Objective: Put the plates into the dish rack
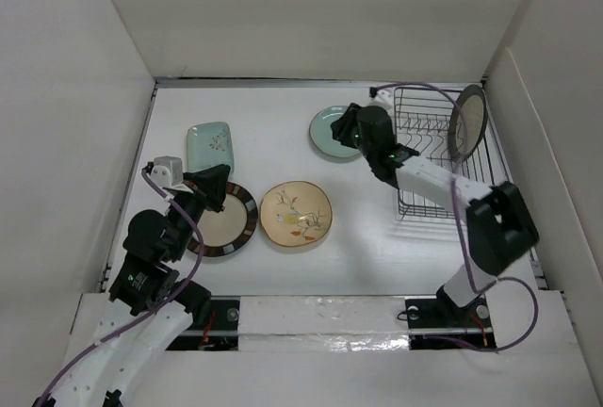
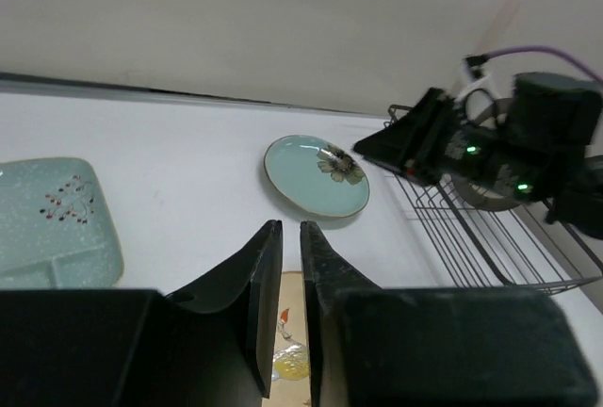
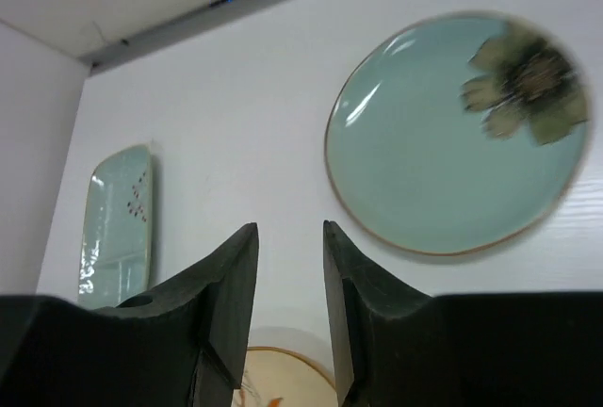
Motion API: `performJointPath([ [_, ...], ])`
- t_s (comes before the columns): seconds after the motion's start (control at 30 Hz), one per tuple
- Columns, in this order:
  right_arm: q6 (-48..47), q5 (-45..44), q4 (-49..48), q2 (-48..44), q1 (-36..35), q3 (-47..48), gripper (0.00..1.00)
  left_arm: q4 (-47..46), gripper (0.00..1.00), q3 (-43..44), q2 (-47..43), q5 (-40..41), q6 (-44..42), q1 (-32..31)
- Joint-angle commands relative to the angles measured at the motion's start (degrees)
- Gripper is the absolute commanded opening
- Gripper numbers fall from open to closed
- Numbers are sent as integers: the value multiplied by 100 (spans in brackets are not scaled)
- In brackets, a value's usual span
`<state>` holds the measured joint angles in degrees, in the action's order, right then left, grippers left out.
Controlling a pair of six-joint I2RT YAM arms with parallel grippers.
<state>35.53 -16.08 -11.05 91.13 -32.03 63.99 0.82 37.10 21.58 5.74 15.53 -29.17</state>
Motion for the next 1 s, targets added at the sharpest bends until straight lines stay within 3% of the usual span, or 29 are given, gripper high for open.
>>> performJointPath([
  [0.0,746,472,-654,1061,-347,955,41,-91,12,175,91,375,29,-28],
  [0.07,438,832,-557,1879,-628,1579,42,-108,26,166,83,472,29,-28],
  [0.17,244,1448,-275,2774,-909,2652,46,-108,37,148,57,499,-6,-28],
  [0.23,279,1781,-222,3146,-963,3250,52,-117,39,157,30,411,-24,-28],
  [0.37,560,2108,-152,4130,-1191,4330,53,-240,39,69,21,385,-41,-28],
  [0.6,736,1801,1006,5923,-1543,6923,54,-337,38,113,179,24,29,166],
  [0.67,929,1749,1235,6258,-1543,7276,54,-337,38,104,145,-37,38,166],
  [0.8,1026,1371,1359,6285,-1543,7076,55,-346,38,87,83,24,29,166],
  [0.97,1315,1923,1290,6478,-1543,7039,55,-398,38,95,48,-29,29,166],
])
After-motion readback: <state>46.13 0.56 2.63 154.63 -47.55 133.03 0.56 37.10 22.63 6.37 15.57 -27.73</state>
